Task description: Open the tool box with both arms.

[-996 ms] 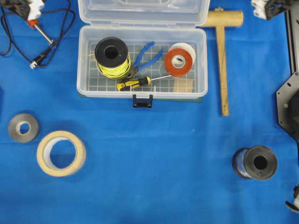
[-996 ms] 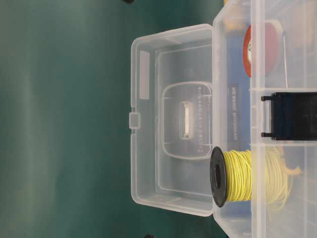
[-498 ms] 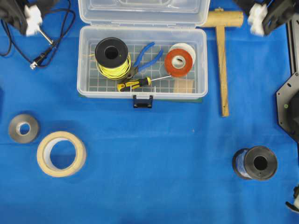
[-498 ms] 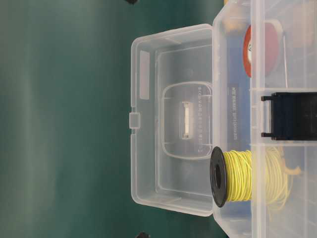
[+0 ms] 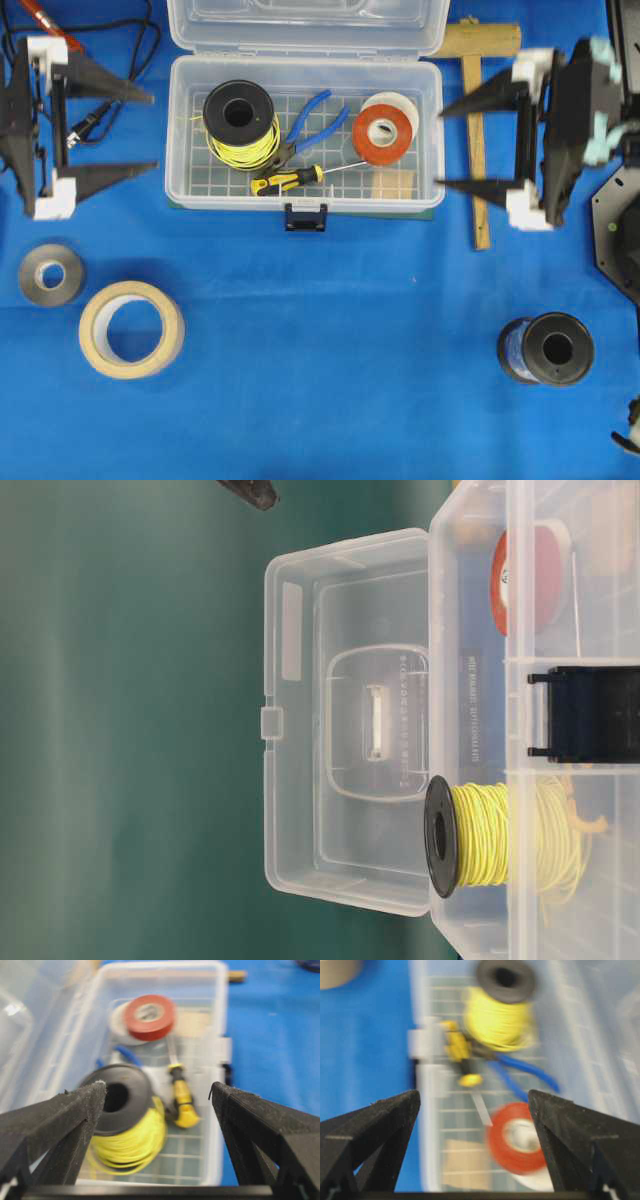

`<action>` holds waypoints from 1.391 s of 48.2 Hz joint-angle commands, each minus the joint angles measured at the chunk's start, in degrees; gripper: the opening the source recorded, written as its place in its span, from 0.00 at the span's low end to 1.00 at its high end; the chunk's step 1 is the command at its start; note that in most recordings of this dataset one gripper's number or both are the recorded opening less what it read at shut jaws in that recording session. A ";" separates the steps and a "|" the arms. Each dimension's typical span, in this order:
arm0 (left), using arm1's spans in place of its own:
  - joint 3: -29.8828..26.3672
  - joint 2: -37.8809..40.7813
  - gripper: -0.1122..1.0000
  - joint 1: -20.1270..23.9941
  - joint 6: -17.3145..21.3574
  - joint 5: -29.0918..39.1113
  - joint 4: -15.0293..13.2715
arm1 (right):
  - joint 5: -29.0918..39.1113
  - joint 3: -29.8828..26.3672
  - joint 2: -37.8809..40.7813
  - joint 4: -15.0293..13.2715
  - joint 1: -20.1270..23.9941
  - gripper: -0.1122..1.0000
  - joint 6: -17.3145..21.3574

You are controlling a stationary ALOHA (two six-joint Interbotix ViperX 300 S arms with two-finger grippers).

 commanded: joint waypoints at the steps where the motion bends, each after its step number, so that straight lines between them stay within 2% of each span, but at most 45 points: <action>1: -0.26 -1.14 0.92 -2.11 -0.09 0.09 -0.09 | -0.18 -0.62 0.44 0.18 1.32 0.86 0.09; 8: 0.26 -4.22 0.92 -2.20 0.62 3.16 0.00 | 1.32 -0.35 -0.79 0.18 2.37 0.86 0.09; 17: 2.11 -11.60 0.92 -2.20 0.79 7.82 -0.09 | 5.10 1.93 -8.09 0.26 2.37 0.86 0.44; 27: 6.06 -17.58 0.92 -2.20 -0.09 9.14 -0.09 | 5.10 8.09 -17.75 0.70 2.37 0.86 1.05; 37: 9.49 -20.48 0.92 -2.20 -1.93 12.04 -0.18 | 2.02 15.12 -23.64 1.41 2.37 0.86 4.04; 45: 12.22 -21.27 0.92 -2.46 -4.57 10.11 -0.18 | -3.96 19.51 -24.08 1.49 2.37 0.86 4.75; 51: 14.24 -21.71 0.92 -3.16 -4.57 8.09 -0.18 | -6.15 20.74 -22.59 1.58 2.37 0.86 4.83; 67: 15.82 -21.80 0.92 -3.34 -4.75 5.80 -0.18 | -6.77 21.09 -21.09 1.67 2.37 0.86 4.83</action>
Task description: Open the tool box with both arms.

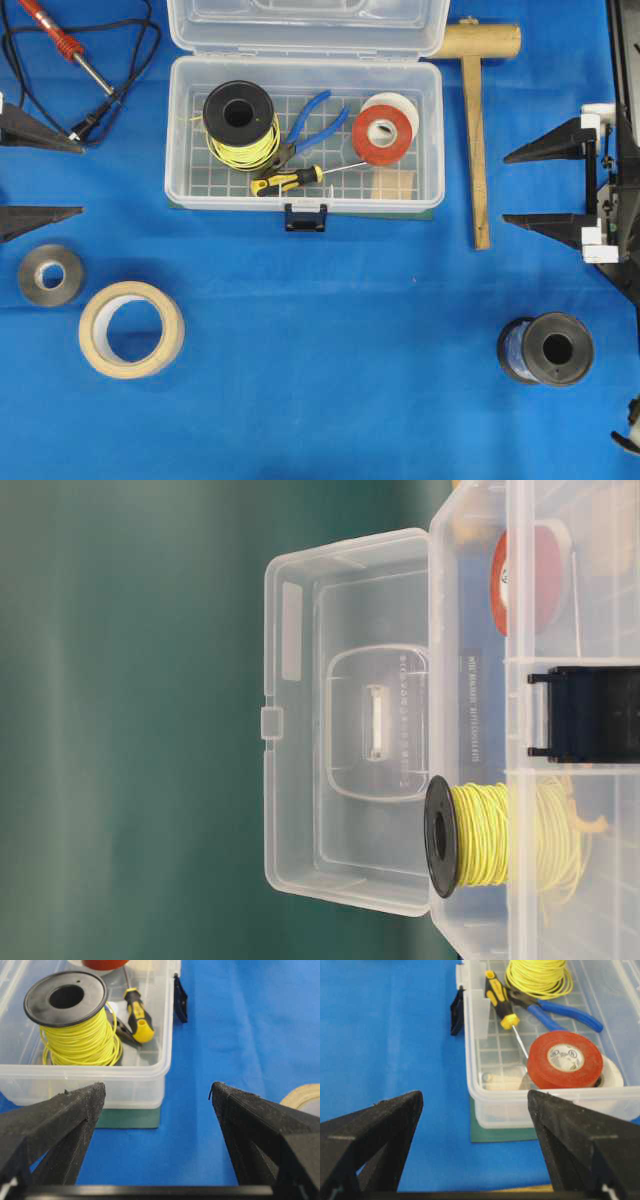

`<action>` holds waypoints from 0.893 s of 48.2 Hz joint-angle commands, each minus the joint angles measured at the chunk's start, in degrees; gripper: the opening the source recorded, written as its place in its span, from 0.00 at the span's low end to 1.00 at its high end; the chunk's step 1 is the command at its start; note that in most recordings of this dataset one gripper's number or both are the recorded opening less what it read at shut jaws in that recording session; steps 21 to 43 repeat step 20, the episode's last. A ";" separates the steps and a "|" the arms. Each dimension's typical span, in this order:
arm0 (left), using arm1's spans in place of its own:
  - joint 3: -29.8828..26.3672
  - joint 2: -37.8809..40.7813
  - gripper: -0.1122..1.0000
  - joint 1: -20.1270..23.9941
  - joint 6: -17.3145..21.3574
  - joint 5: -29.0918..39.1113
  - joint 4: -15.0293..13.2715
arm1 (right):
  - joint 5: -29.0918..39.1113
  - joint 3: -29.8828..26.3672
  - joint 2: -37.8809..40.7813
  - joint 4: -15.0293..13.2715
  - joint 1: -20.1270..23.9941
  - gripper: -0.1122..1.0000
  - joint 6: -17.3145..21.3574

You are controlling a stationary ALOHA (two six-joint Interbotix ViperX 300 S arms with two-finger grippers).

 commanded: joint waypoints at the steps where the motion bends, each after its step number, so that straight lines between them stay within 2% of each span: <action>1: -0.62 0.26 0.92 -0.18 -0.18 -0.62 -0.18 | -0.53 -0.97 0.35 0.18 0.09 0.86 0.09; 43: -0.53 0.26 0.91 -0.18 -0.26 -0.44 -0.18 | -0.44 -0.62 0.09 0.18 0.09 0.86 0.09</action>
